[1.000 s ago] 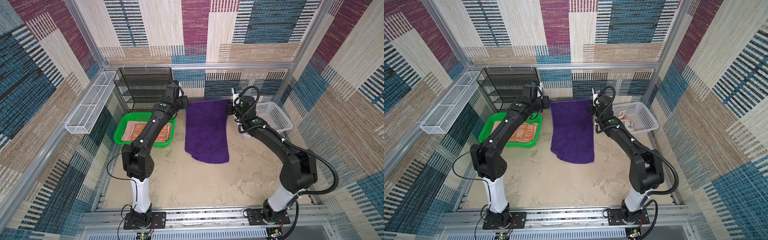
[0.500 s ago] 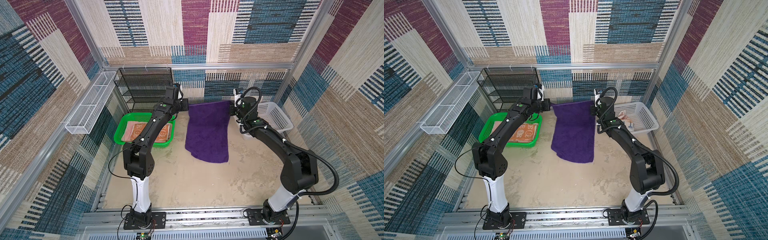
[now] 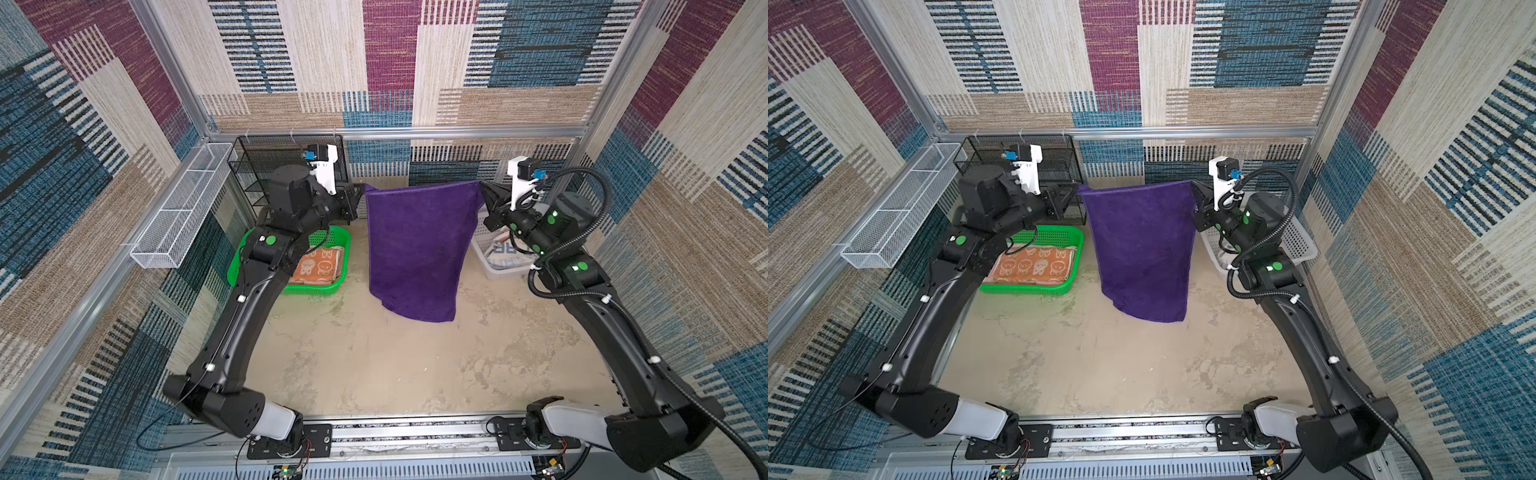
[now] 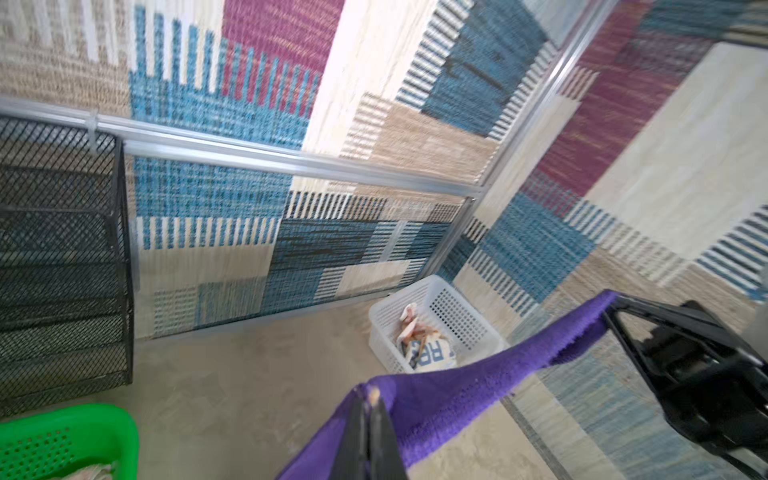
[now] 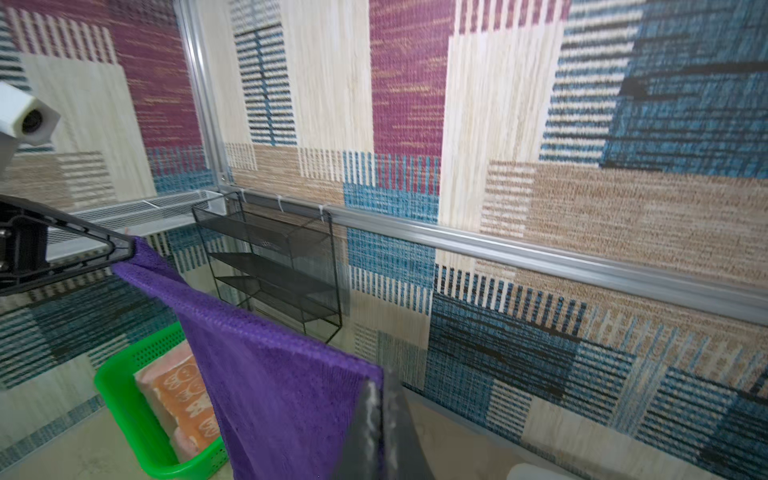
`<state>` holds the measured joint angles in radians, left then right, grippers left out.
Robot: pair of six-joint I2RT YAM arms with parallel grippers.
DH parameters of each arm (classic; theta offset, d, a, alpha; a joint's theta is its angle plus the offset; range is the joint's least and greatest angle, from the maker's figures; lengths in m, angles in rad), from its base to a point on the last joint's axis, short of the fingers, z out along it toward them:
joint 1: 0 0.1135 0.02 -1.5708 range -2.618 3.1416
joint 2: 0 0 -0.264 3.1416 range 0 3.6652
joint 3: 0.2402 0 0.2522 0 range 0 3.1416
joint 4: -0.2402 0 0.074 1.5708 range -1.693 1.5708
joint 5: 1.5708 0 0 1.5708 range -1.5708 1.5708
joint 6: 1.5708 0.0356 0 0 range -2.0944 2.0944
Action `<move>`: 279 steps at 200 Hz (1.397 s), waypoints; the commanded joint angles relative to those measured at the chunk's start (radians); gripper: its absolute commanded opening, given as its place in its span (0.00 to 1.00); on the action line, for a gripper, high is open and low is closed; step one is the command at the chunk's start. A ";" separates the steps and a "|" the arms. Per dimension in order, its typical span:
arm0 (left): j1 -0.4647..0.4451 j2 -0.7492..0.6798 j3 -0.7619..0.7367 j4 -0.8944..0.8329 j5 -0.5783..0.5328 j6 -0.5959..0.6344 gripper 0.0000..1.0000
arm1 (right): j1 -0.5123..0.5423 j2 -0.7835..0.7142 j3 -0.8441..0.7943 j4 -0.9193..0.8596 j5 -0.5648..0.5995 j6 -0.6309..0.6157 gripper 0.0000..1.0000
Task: Fold and stack the towels
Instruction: 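Lift the purple towel edge again with both grippers, then lower the purple towel flat onto the table, laying the held edge down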
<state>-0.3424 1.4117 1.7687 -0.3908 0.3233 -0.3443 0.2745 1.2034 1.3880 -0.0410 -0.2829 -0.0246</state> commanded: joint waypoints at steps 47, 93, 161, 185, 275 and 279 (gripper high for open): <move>-0.007 -0.328 -0.108 0.058 0.068 -0.062 0.00 | -0.001 -0.206 0.052 -0.098 -0.242 0.107 0.00; -0.007 -0.449 -0.138 0.099 0.134 -0.139 0.00 | 0.000 -0.314 0.046 -0.083 -0.285 0.163 0.00; -0.007 -0.448 -0.198 0.126 0.089 -0.145 0.00 | 0.000 -0.301 0.045 -0.120 -0.137 0.152 0.00; -0.007 -0.398 -0.215 0.136 0.052 -0.126 0.00 | -0.001 -0.245 0.046 -0.135 -0.051 0.117 0.00; -0.004 -0.017 -0.160 0.153 -0.138 0.017 0.00 | -0.004 0.075 0.019 -0.032 0.146 0.031 0.00; -0.004 0.001 -0.159 0.158 -0.146 0.023 0.00 | -0.004 0.089 0.015 -0.025 0.151 0.029 0.00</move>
<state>-0.3496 1.3380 1.5875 -0.2737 0.2691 -0.3927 0.2745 1.2343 1.4139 -0.1528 -0.2405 0.0311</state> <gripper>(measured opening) 0.060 0.055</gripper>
